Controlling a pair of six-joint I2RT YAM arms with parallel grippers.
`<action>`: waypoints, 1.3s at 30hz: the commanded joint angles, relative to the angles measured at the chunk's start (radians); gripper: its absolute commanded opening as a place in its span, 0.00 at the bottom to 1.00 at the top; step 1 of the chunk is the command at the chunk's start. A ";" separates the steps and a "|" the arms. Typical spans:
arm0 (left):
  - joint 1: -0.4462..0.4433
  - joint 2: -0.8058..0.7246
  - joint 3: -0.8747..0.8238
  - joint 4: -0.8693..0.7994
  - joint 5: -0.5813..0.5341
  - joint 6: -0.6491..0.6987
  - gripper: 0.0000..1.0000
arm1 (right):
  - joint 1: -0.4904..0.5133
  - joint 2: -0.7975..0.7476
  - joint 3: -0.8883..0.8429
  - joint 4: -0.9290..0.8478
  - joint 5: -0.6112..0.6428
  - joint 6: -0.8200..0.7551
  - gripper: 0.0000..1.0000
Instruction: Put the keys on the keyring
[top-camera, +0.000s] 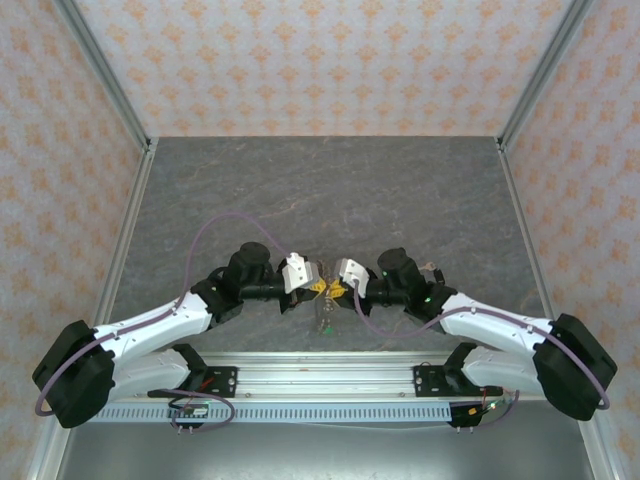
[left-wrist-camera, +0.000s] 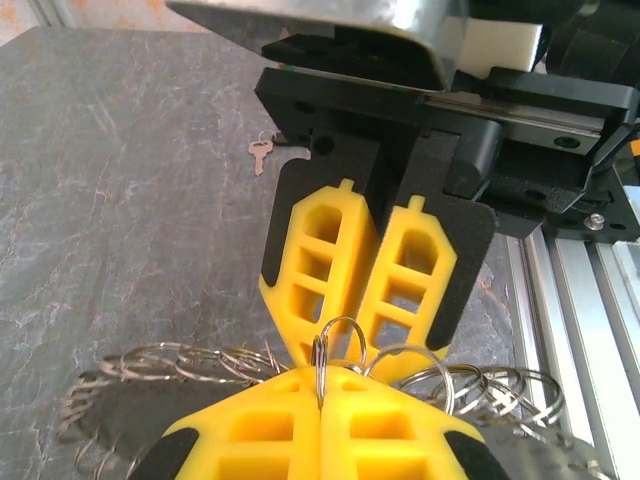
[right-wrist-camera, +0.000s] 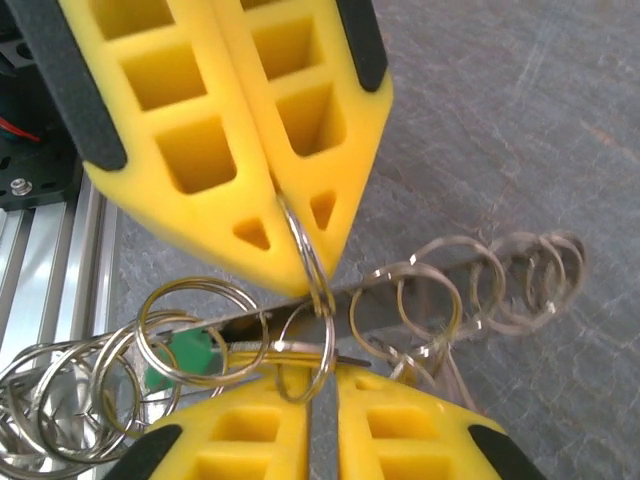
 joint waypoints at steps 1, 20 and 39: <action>-0.005 0.006 0.024 0.073 0.046 -0.021 0.00 | -0.003 0.001 -0.014 0.101 -0.032 0.042 0.09; -0.005 0.003 0.023 0.064 0.029 -0.006 0.00 | -0.003 -0.186 -0.008 -0.091 0.088 0.018 0.27; -0.005 0.000 0.011 0.095 0.033 -0.031 0.00 | -0.003 -0.181 0.005 -0.001 0.088 0.030 0.20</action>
